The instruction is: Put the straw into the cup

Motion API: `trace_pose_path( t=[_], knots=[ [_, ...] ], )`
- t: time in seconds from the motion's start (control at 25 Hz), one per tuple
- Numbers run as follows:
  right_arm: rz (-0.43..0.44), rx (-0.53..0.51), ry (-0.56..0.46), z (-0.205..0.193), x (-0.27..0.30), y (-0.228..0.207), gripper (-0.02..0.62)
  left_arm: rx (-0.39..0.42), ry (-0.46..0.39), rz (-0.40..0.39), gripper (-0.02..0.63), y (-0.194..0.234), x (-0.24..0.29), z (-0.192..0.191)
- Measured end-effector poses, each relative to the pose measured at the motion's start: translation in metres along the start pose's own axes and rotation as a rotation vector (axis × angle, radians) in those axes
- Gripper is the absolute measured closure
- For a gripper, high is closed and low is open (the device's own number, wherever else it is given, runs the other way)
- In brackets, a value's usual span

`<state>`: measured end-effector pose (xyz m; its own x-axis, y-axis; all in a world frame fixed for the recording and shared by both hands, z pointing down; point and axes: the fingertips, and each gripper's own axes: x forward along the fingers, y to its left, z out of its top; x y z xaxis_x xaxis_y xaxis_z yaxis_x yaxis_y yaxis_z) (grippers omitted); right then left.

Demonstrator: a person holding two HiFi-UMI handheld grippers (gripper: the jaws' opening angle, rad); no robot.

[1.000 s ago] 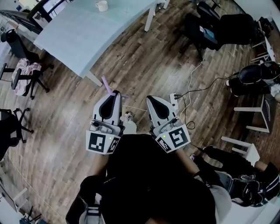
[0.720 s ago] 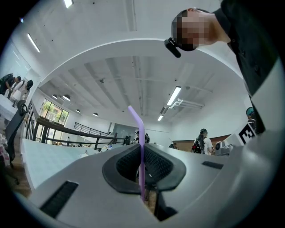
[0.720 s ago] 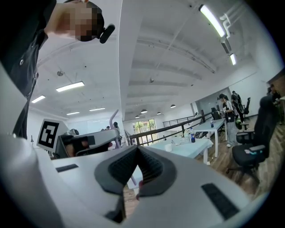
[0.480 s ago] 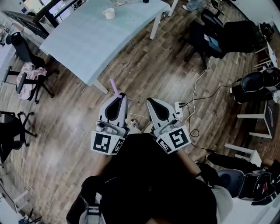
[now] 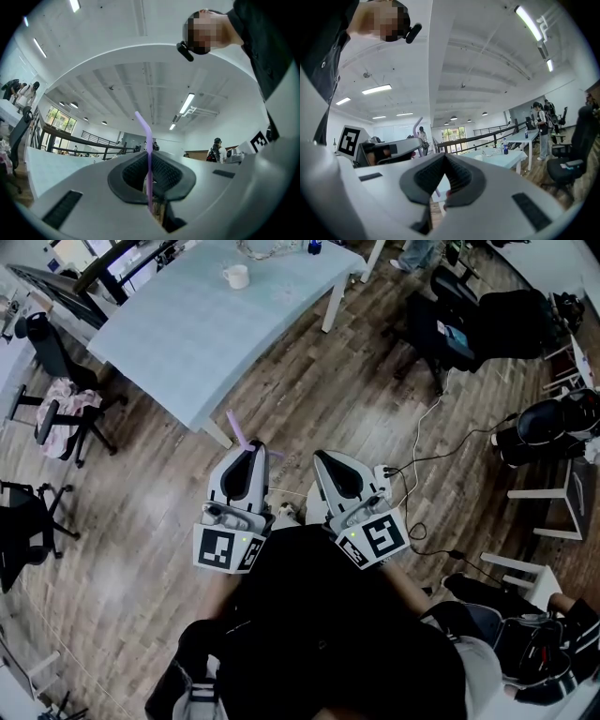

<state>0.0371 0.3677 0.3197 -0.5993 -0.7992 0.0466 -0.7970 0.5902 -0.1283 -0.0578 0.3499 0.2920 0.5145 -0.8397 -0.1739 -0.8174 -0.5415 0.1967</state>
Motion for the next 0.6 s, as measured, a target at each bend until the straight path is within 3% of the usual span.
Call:
trace_pose_path(
  t=[0.6],
  knots=[
    [0.038,0.0,-0.016,0.005,0.059,-0.037,0.588,0.031,-0.001,0.065,0.575,0.045,0.038,-0.003]
  ],
)
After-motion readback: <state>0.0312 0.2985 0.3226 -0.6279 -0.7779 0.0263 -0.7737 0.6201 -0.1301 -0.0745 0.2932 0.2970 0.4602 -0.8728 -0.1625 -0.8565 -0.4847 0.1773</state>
